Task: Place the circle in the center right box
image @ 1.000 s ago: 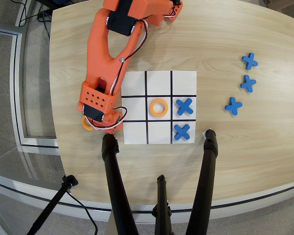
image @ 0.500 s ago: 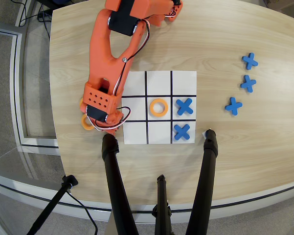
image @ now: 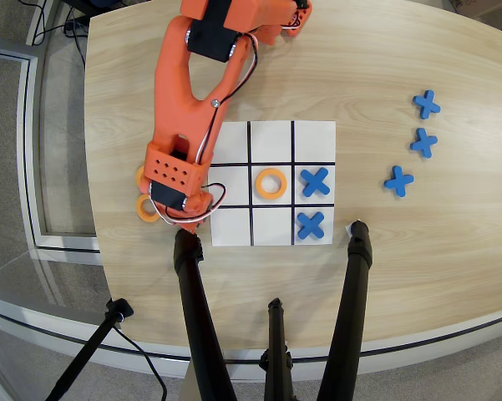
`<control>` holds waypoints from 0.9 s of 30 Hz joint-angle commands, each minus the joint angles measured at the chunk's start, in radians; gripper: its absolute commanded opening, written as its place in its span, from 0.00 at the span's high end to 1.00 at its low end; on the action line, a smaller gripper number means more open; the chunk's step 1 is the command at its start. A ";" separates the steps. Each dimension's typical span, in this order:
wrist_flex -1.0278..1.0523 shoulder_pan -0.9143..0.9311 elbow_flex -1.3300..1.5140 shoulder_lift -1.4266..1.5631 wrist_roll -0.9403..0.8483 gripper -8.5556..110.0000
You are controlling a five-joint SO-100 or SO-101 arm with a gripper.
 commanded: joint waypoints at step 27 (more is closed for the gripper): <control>0.112 -0.311 0.503 0.729 0.144 0.93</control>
